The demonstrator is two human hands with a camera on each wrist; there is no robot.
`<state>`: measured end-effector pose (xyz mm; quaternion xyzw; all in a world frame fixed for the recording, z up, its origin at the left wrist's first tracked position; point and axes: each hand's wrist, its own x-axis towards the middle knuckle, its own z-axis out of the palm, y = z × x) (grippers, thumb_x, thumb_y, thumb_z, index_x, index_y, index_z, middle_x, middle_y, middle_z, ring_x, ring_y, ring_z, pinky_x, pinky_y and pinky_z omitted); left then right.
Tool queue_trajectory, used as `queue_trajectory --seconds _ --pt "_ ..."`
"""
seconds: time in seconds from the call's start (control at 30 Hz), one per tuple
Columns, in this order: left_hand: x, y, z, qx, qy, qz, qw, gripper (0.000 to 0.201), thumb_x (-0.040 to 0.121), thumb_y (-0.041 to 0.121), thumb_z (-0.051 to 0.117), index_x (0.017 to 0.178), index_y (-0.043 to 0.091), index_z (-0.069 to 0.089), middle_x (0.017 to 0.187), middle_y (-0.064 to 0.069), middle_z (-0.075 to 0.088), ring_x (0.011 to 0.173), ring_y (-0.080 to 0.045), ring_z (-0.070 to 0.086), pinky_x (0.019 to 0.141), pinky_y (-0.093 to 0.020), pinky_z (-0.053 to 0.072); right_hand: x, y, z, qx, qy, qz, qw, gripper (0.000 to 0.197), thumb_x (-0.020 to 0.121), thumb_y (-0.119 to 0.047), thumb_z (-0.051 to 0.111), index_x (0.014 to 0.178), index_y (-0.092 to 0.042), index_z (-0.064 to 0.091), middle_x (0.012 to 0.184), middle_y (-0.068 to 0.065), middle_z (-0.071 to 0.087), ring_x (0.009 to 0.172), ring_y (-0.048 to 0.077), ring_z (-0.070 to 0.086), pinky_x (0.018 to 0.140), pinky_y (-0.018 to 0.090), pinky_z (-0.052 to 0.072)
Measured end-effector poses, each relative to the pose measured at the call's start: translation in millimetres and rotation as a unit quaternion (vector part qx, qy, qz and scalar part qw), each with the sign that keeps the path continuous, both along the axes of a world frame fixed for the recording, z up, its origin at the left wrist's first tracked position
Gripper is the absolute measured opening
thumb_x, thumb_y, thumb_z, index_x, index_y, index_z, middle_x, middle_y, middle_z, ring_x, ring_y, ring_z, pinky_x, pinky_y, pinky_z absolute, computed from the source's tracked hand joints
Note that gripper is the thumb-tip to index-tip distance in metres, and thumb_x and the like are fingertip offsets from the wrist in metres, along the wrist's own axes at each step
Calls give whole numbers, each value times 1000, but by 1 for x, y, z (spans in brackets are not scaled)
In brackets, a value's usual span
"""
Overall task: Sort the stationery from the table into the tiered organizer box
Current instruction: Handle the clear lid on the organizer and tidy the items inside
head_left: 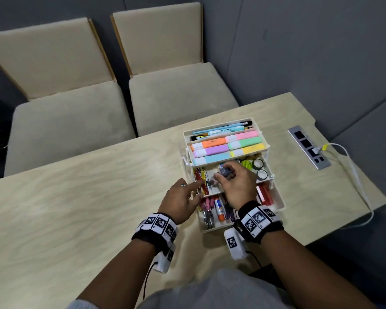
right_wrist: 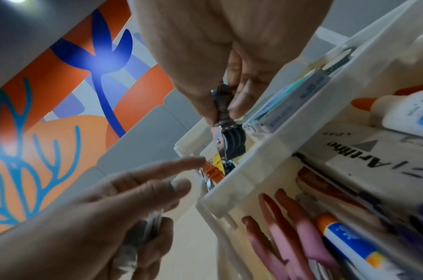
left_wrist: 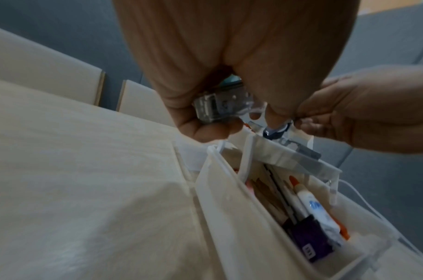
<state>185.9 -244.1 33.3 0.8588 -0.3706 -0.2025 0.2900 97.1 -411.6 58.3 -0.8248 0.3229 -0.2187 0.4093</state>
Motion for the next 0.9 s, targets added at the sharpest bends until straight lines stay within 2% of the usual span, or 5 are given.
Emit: queue_trajectory --seconds 0.1,0.23,0.47,0.7,0.9 --pt "1 2 2 -33 28 37 998 34 89 31 60 123 38 62 81 11 42 72 1 47 75 -28 43 2 4 -2 -64 8 -14 998 19 77 -11 83 84 -13 65 82 2 62 70 16 58 63 24 50" --pt "2 0 4 -34 27 54 998 25 86 26 61 110 32 67 80 12 43 73 0 46 72 -25 36 4 6 -5 -69 19 -47 996 20 72 -9 79 75 -9 60 83 6 57 71 22 55 62 30 48" --pt "2 -3 7 5 8 31 999 17 85 27 64 101 30 67 81 9 41 76 -13 47 70 -24 37 13 13 -16 -36 54 -35 997 24 70 -8 80 75 -10 56 86 5 55 74 18 49 62 25 37" --pt "-4 -3 0 16 -9 20 1000 12 85 28 66 96 32 68 87 6 42 71 -19 54 69 -33 50 6 17 -15 -106 28 4 994 21 86 -21 76 80 -15 56 78 0 55 64 14 51 55 18 35" --pt "-5 -3 -3 22 -5 9 1000 6 86 29 65 89 33 66 92 6 43 69 -20 57 68 -37 52 12 14 -20 -174 70 48 981 13 89 -20 72 87 -8 68 86 4 55 70 17 50 63 24 37"
